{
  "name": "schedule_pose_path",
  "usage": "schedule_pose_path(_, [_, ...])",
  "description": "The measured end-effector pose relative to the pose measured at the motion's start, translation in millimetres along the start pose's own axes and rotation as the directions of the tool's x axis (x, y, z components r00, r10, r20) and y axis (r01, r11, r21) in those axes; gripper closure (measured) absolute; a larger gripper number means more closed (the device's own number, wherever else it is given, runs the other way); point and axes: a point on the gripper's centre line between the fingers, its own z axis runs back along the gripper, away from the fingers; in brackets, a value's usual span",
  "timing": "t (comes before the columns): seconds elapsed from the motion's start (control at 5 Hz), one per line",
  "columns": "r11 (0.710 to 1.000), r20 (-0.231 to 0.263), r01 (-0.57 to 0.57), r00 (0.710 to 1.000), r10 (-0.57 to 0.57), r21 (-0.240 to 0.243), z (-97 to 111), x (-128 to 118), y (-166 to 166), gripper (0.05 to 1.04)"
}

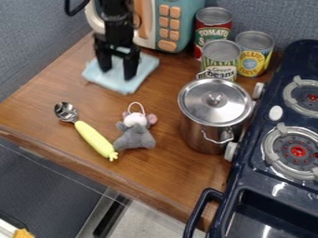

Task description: Slightly move the blue towel in the middle part of the table

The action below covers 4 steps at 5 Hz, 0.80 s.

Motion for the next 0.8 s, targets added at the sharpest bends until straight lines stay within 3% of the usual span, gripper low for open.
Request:
schedule_pose_path(0.4, [0.999,-0.055,-0.036,0.998,0.035,-0.019,-3.7,-45.2,-9.5,0.085])
schedule_pose_path(0.8, [0.998,-0.060,-0.050,0.997,0.048,-0.033,0.0,-62.7,-19.1,0.085])
